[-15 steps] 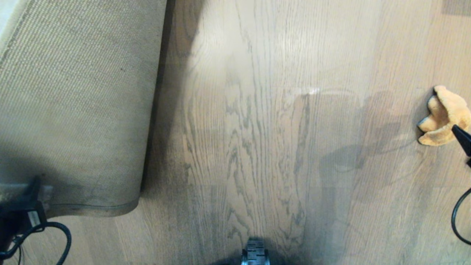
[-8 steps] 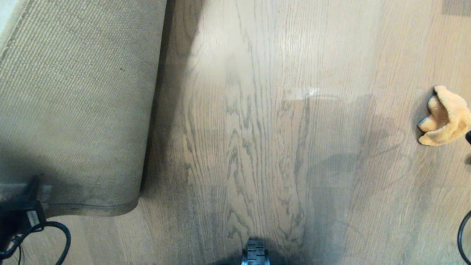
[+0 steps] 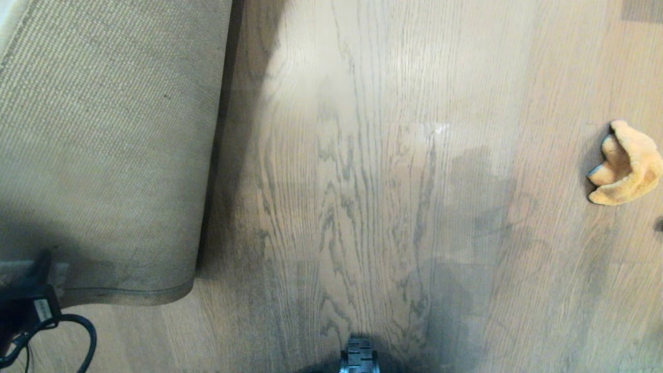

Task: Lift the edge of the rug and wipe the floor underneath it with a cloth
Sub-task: Put down the rag

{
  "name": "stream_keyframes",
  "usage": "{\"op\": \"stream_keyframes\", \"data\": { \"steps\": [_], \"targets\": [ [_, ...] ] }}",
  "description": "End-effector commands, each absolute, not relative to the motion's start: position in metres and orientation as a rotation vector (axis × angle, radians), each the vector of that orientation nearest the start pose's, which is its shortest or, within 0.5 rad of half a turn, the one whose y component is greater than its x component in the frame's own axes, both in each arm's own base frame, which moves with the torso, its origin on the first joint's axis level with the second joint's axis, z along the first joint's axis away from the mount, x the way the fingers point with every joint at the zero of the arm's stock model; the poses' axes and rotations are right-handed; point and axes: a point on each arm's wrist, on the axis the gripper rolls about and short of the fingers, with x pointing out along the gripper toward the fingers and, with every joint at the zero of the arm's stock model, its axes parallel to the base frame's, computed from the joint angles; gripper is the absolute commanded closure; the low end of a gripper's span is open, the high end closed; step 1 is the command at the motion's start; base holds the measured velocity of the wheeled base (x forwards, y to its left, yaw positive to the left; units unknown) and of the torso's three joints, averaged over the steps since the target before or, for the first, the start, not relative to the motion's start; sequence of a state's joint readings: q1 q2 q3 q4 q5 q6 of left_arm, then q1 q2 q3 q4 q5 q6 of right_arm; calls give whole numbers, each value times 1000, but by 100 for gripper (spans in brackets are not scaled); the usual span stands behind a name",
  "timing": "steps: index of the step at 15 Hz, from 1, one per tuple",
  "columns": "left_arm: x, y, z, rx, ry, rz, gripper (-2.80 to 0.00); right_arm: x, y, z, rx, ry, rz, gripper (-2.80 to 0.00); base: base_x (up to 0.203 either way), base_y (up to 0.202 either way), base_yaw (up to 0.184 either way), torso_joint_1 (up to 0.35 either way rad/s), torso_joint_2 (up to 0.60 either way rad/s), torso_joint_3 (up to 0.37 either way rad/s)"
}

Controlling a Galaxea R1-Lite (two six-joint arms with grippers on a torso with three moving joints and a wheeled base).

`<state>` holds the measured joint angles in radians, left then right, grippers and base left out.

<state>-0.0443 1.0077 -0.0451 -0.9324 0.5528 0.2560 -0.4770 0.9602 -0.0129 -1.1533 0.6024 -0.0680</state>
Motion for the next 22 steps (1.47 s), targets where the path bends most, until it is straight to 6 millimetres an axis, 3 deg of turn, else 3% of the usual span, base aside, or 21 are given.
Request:
{"op": "stream_keyframes", "data": {
  "steps": [1,6,10,22],
  "targets": [
    [99,7,151,258,86,507,0,62,-19,169,-203,-212,80,0,0,0,0,0,0,0],
    [93,8,151,261,95,506,0,62,-25,117,-110,255,-166,0,0,0,0,0,0,0],
    [93,8,152,259,90,506,0,41,-20,77,-12,711,-340,0,0,0,0,0,0,0],
    [92,8,150,262,96,501,0,38,-18,74,14,741,-352,0,0,0,0,0,0,0]
  ]
}}
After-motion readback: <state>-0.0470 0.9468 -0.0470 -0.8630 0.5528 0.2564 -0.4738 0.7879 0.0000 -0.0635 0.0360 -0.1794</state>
